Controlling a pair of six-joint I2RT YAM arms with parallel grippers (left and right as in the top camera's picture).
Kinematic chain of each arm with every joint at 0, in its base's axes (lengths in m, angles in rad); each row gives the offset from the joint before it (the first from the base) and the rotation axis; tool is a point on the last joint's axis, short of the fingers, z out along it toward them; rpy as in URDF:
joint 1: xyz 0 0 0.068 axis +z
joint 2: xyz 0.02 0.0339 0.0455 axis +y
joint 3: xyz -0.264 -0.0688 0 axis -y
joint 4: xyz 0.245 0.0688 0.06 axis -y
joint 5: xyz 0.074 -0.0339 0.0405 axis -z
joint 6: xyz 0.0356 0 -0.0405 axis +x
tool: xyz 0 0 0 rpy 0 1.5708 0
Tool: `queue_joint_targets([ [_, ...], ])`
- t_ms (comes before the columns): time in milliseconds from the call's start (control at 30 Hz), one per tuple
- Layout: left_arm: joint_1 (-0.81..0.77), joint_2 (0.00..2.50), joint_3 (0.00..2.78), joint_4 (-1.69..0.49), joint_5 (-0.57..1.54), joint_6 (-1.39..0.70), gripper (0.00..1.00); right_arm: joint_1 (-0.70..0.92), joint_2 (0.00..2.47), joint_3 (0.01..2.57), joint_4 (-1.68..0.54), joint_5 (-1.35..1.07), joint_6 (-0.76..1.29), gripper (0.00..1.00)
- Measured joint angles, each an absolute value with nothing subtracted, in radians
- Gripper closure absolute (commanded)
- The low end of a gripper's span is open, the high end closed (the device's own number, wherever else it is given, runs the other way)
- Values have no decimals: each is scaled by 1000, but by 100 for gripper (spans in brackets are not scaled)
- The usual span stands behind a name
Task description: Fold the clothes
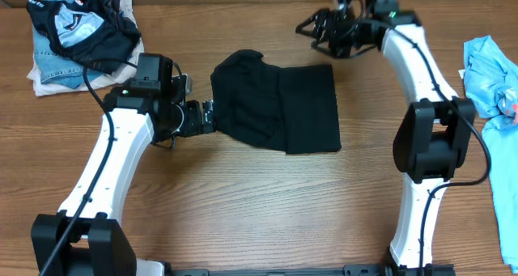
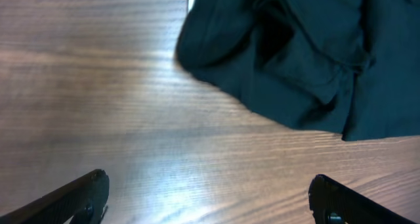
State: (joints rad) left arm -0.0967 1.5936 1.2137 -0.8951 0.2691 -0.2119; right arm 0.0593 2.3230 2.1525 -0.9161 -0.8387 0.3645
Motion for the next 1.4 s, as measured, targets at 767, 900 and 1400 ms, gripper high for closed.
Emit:
queue_joint_targets([
  [767,-97,2014,1362,-604,484,-138,0,46,2196,2779,-1694,-395,209,0],
  [900,-97,2015,1387,-588,490,-138,0,46,2194,2779,-1695,-398,209,0],
  [1400,-97,2085,1406,-515,412,-134,0,96,2194,2770,-1695,-413,208,0],
])
